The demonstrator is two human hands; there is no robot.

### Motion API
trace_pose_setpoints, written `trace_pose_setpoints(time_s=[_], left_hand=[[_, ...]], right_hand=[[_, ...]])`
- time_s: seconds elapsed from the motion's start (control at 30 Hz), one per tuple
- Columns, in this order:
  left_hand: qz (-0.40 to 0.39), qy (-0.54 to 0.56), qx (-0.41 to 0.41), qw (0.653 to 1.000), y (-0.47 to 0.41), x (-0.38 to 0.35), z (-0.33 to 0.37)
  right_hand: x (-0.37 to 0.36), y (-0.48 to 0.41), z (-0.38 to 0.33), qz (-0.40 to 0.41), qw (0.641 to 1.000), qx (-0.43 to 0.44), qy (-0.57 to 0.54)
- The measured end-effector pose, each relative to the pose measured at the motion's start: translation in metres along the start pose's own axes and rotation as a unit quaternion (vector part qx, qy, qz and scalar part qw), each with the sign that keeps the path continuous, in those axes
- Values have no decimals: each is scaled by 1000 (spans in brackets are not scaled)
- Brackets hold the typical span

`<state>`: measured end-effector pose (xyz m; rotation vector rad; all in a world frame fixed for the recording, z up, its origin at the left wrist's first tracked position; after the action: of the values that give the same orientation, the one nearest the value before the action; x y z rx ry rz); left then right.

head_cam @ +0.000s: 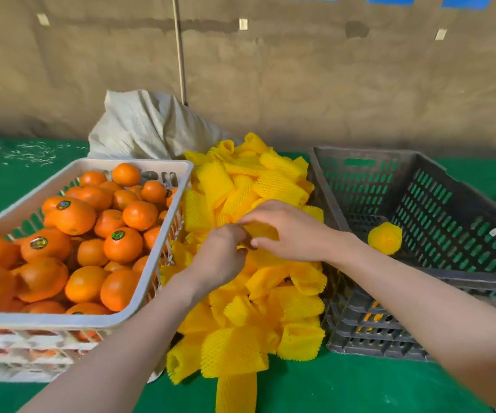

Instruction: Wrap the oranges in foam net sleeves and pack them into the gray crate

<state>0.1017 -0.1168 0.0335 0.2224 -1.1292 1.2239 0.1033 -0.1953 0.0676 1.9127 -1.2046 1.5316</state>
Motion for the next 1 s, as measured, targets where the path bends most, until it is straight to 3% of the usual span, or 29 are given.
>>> trace_pose_setpoints(time_s=[0.23, 0.37, 0.47, 0.53, 0.63, 0.73, 0.93, 1.0], left_hand=[[70, 51, 7, 996, 26, 59, -8], [96, 102, 23, 990, 32, 82, -22], [164, 258, 56, 951, 36, 102, -43], [229, 304, 107, 918, 43, 116, -74], [248, 128, 205, 938, 51, 130, -132], [157, -36, 254, 954, 43, 123, -179], [-44, -206, 249, 945, 19, 84, -219], [-61, -226, 235, 943, 14, 82, -223]], right_hand=[[-6, -23, -28, 10, 997, -40, 59], [-1, -31, -55, 45, 998, -11, -41], [2, -39, -72, 69, 993, 6, -96], [1, -47, -74, 77, 992, -6, -96], [1, -55, -75, 77, 991, -8, -111], [3, -59, -75, 68, 989, -16, -130], [14, -58, -64, 70, 987, -32, -140], [16, -54, -58, 67, 985, -38, -153]])
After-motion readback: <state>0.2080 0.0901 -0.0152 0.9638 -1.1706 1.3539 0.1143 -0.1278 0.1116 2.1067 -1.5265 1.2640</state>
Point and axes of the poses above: each hand's wrist, its own y-axis away from the middle knuckle, its own x-axis out of the back of the hand, z = x × y, the point moved 9 cm from there along -y, towards the middle knuckle, and after that the axes turned 12 degrees about -x, right-handed, at the moved point
